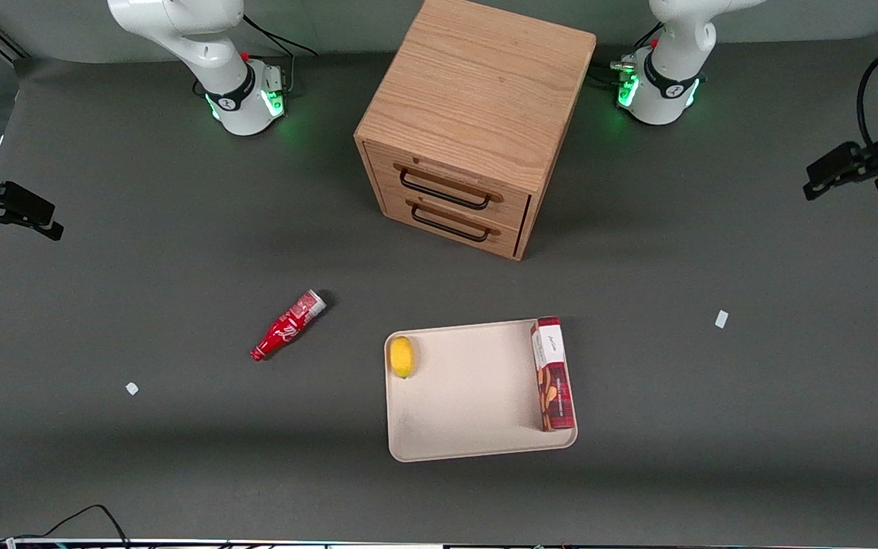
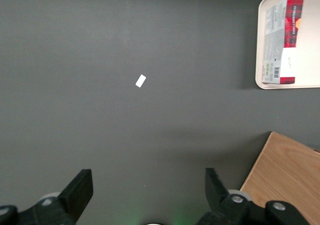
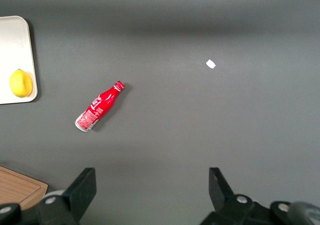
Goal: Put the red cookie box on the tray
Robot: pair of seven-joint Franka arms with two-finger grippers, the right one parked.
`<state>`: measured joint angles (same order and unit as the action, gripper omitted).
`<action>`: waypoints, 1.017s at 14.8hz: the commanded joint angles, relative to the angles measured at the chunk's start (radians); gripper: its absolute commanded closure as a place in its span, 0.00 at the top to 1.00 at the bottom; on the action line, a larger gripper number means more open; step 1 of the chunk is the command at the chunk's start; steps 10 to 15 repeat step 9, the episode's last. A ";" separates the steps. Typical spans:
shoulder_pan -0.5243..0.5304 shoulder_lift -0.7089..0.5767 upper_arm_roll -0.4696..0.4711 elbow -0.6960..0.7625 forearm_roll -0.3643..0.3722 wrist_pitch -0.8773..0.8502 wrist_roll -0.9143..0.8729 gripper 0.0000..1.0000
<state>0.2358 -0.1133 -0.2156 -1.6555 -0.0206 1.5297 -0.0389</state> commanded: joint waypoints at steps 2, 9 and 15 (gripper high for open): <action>0.007 -0.019 -0.005 -0.026 -0.010 -0.006 0.033 1.00; 0.002 -0.014 -0.007 -0.015 -0.009 -0.008 0.036 1.00; 0.002 -0.014 -0.007 -0.015 -0.009 -0.008 0.036 1.00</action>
